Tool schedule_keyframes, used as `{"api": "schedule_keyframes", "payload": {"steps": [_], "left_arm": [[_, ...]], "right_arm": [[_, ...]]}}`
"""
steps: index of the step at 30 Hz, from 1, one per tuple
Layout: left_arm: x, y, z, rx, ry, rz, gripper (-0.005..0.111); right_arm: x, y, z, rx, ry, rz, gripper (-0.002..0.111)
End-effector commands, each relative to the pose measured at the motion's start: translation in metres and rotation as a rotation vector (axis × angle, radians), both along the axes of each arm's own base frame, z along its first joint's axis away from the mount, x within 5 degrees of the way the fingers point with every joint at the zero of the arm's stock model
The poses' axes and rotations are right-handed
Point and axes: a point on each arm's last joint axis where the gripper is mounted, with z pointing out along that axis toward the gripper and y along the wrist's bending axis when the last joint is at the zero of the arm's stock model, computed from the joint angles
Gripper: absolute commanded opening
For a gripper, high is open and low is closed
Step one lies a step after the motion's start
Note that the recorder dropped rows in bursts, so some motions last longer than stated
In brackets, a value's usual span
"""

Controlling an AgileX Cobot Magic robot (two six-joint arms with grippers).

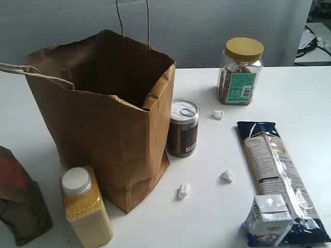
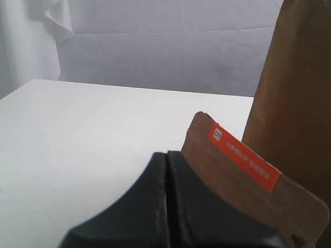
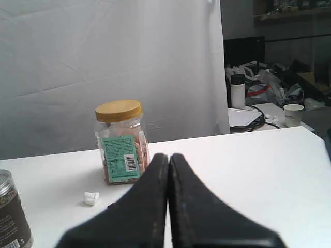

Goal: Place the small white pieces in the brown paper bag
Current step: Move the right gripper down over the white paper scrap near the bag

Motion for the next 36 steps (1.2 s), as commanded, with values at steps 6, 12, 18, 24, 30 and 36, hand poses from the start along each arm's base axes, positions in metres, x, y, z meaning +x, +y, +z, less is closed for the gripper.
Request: {"api": "schedule_keyframes", "payload": {"steps": [6, 12, 18, 24, 30, 36], "left_arm": [[0.000, -0.001, -0.001, -0.013, -0.005, -0.005, 0.000], [0.000, -0.001, -0.001, -0.013, -0.005, -0.005, 0.000], [0.000, -0.001, -0.001, -0.013, -0.005, -0.005, 0.000], [0.000, -0.001, -0.001, -0.013, -0.005, -0.005, 0.000], [0.000, -0.001, -0.001, -0.013, -0.005, -0.005, 0.000], [0.000, -0.001, -0.001, -0.013, -0.005, -0.005, 0.000]], "right_arm": [[0.002, 0.001, 0.008, 0.199, 0.031, 0.010, 0.000], [0.040, 0.020, 0.040, 0.119, 0.303, 0.083, 0.000], [0.093, 0.081, 0.071, -0.171, 0.595, 0.316, 0.000], [0.140, 0.144, 0.059, -0.461, 0.909, 0.378, 0.000], [0.173, 0.171, 0.031, -0.599, 1.058, 0.364, 0.022], [0.191, 0.188, 0.003, -0.631, 1.117, 0.373, 0.051]]}}
